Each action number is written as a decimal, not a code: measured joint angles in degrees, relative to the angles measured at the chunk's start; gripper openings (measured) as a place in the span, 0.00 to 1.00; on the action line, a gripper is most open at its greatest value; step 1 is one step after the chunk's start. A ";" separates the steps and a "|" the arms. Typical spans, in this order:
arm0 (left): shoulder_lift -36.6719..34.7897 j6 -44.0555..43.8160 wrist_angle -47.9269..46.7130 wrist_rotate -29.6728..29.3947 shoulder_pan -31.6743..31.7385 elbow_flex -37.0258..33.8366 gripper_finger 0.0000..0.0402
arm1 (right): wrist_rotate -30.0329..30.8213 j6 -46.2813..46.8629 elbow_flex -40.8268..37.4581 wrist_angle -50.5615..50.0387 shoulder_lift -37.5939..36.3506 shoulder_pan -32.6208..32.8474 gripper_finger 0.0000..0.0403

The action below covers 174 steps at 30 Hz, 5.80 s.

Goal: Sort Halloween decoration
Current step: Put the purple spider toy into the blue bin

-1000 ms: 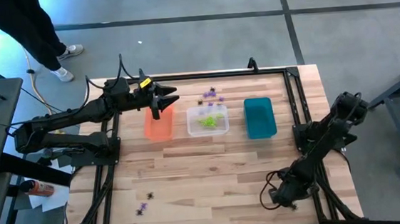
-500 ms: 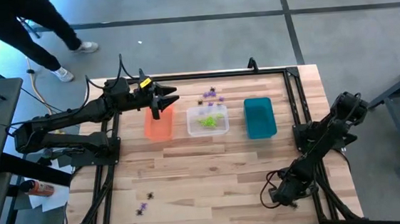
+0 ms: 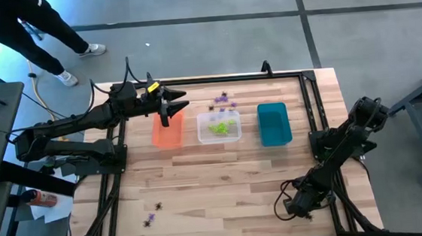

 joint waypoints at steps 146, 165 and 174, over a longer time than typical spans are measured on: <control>0.04 -0.39 0.05 0.11 -0.02 0.02 0.54 | 5.27 -27.44 1.96 4.64 1.31 -10.77 0.48; 0.04 -0.39 0.05 0.11 -0.02 0.02 0.54 | 2.34 -24.53 2.25 -0.57 5.68 -12.78 0.08; 0.02 -0.39 0.05 0.11 -0.02 0.02 0.54 | 9.95 -32.10 7.19 -10.72 -2.92 -14.36 0.01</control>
